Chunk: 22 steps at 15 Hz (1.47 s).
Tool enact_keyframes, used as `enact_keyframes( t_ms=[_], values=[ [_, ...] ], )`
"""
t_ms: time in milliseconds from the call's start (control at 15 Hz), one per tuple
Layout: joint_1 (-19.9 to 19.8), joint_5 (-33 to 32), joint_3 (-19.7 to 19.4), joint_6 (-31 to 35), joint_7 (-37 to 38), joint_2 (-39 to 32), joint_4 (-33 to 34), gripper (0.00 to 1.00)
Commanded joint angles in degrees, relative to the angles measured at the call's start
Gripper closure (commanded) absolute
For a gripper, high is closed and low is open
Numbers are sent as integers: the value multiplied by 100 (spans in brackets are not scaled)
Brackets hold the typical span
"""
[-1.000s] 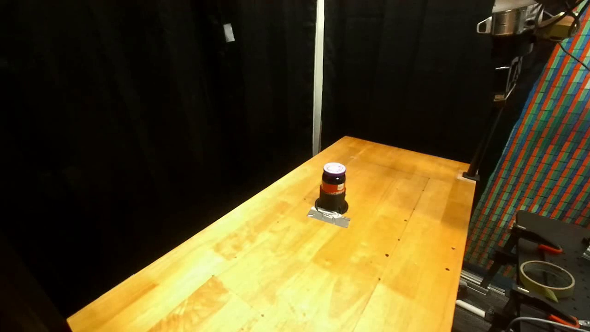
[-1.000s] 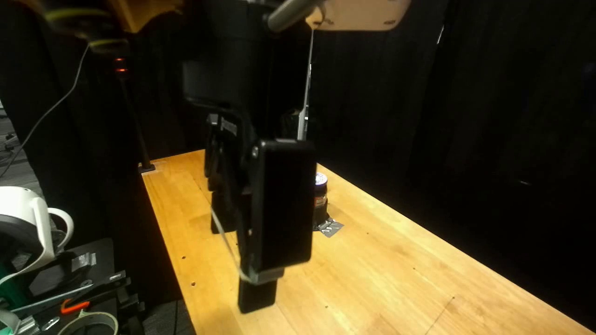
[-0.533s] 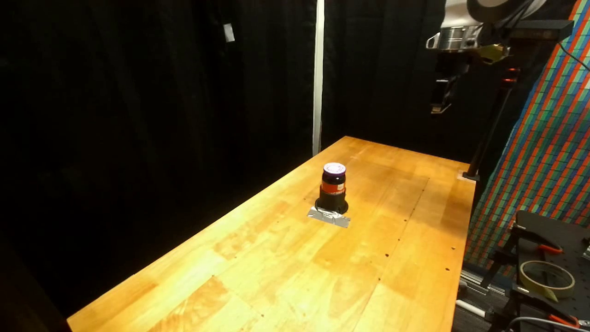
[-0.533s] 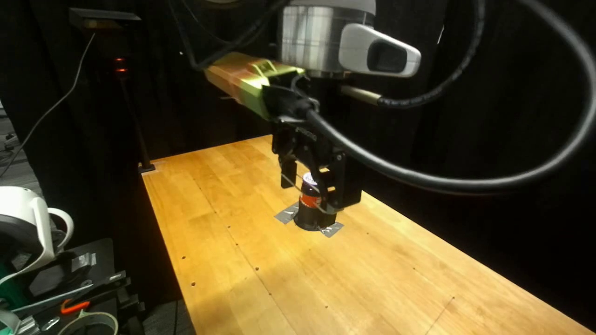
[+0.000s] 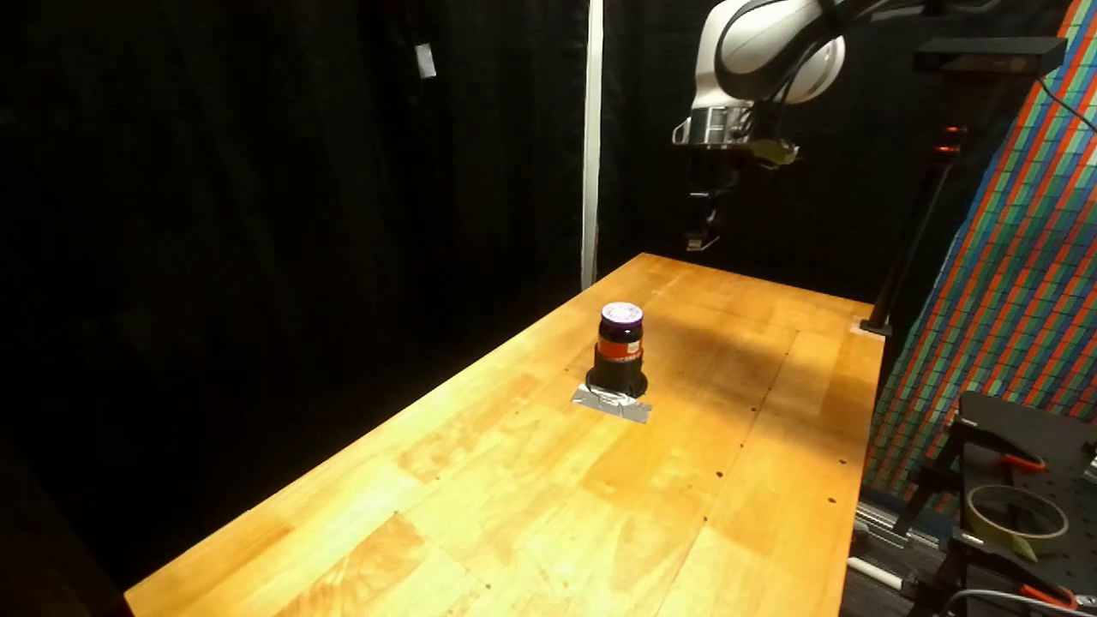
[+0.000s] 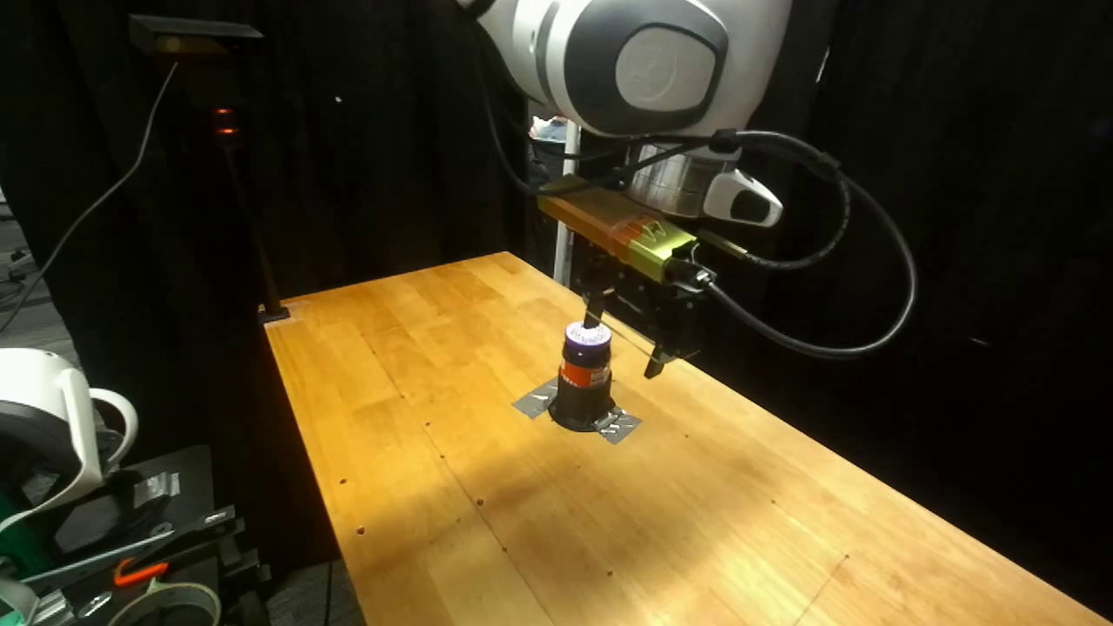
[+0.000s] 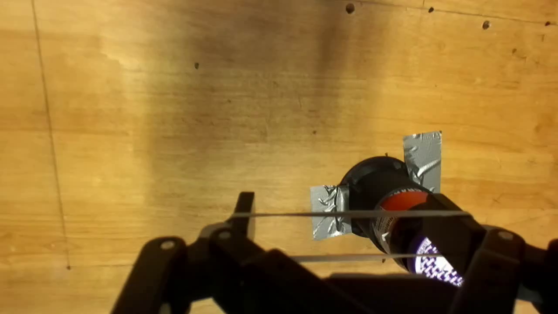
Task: Put the elastic around the bottle
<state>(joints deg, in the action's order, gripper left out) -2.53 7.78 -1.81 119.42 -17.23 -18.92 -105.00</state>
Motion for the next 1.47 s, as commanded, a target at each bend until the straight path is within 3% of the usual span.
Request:
enact_keyframes(
  t_ms=[0, 600, 1067, 1400],
  values=[
    [-43, 12, 252, -354, 91, -1135, 1433, 0],
    [268, -165, 540, -1226, 641, -2841, 3834, 0],
    [596, -287, 583, -2100, 825, -3580, 4824, 0],
    [847, -700, 506, -2822, 980, -3775, 5083, 0]
  ],
)
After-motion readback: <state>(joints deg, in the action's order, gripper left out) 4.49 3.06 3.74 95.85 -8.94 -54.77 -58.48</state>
